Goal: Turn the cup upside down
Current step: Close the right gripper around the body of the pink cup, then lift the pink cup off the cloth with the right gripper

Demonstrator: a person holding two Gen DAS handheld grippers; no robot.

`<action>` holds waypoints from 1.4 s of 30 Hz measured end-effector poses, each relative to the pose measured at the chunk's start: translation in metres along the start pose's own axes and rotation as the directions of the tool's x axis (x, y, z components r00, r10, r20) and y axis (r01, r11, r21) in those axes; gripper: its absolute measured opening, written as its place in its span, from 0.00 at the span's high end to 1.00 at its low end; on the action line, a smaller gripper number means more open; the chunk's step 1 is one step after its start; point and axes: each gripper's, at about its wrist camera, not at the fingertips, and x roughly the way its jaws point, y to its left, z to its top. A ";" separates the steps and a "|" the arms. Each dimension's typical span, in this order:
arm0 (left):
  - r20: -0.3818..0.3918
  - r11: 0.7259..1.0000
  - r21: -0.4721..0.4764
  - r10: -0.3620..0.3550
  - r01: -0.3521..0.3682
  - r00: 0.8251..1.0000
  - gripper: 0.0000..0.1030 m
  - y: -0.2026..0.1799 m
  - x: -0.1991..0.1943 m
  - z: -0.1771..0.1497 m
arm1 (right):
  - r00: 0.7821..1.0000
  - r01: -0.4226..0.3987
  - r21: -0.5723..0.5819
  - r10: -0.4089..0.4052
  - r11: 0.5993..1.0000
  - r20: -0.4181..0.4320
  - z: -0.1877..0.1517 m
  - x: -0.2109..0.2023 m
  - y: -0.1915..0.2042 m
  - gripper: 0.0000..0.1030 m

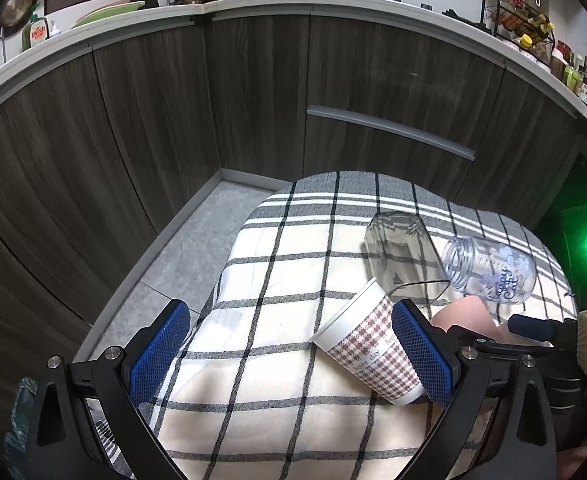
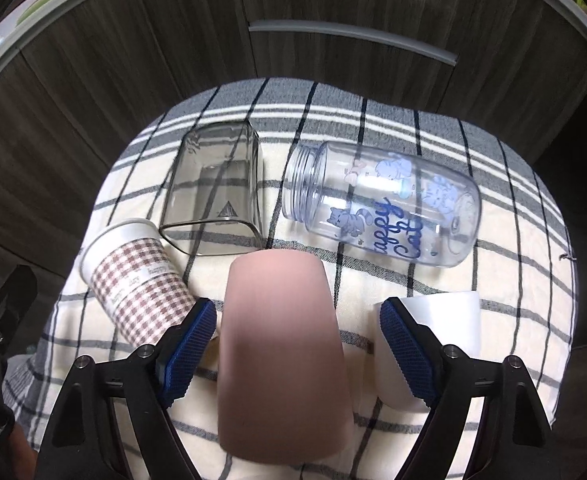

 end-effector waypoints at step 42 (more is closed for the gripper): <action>-0.006 0.996 0.065 -0.058 0.058 0.998 0.00 0.028 -0.091 -0.055 | 0.994 -0.083 0.075 0.078 0.994 0.070 -0.093 -0.092 0.027 0.34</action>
